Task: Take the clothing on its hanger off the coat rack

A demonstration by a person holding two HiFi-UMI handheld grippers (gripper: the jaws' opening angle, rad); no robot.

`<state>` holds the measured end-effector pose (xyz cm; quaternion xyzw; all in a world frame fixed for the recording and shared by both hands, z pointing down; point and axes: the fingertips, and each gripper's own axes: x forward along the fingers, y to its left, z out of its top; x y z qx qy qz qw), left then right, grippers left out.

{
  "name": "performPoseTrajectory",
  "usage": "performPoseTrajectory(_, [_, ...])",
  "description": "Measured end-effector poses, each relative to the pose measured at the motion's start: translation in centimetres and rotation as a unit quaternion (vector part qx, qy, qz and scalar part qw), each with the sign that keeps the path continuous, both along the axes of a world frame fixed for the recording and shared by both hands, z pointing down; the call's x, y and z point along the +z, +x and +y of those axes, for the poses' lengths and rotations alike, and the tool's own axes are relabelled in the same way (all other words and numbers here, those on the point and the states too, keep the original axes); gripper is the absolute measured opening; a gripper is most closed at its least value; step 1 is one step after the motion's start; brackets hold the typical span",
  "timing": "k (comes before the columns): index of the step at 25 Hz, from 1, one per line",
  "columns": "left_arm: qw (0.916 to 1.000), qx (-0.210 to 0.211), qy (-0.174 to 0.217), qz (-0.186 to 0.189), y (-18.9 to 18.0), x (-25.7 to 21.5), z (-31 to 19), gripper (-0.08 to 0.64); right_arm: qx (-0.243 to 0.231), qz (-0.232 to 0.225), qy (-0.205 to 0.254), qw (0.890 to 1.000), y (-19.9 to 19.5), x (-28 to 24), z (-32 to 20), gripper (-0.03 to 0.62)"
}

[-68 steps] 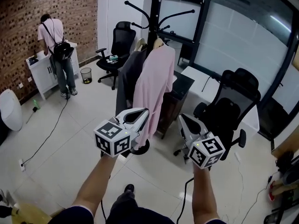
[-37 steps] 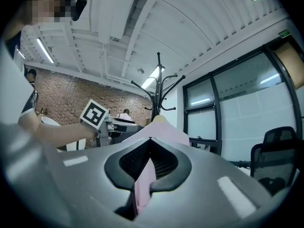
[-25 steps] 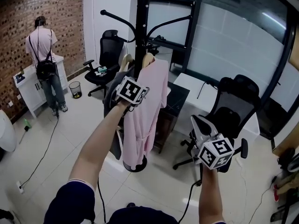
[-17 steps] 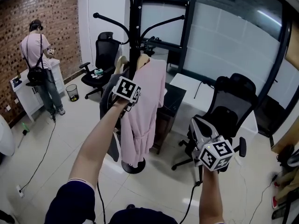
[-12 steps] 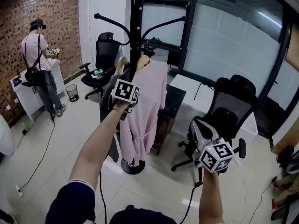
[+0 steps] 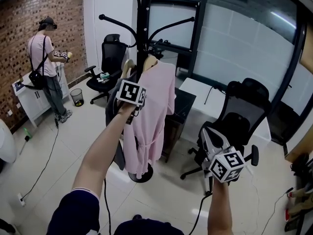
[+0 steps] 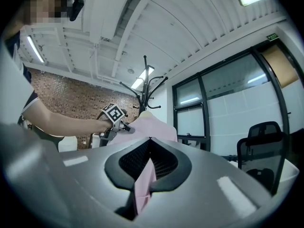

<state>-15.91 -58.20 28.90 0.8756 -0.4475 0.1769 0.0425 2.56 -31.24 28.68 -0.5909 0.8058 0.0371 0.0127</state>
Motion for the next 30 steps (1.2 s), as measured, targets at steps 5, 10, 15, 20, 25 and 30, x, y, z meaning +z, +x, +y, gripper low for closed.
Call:
performPoseTrajectory(5, [1.0,-0.001,-0.008,-0.004,0.4,-0.2,0.4,0.044,-0.007,-0.005,0.001,1.0,0.0,0.1,0.1,0.002])
performPoseTrajectory(10, [0.9998,-0.02,-0.004,-0.01,-0.1,-0.6,0.3,0.044,-0.003,-0.01,0.002,1.0,0.7,0.2,0.5,0.002])
performPoseTrajectory(15, [0.9996,-0.016,0.022,-0.002,0.7,-3.9,0.6,0.044,-0.003,-0.015,0.006,1.0,1.3,0.2,0.8,0.002])
performPoseTrajectory(20, [0.9992,-0.016,0.037,-0.003,1.5,-5.6,0.9,0.044,-0.003,-0.018,0.008,1.0,1.9,0.1,1.4,0.002])
performPoseTrajectory(25, [0.9982,-0.014,0.059,-0.007,2.8,-7.5,1.5,0.044,0.004,-0.021,0.01,1.0,3.3,0.1,2.1,0.002])
performPoseTrajectory(30, [0.9963,0.011,0.083,-0.018,5.0,-8.3,3.4,0.044,0.012,-0.021,0.01,1.0,4.3,0.2,3.0,0.002])
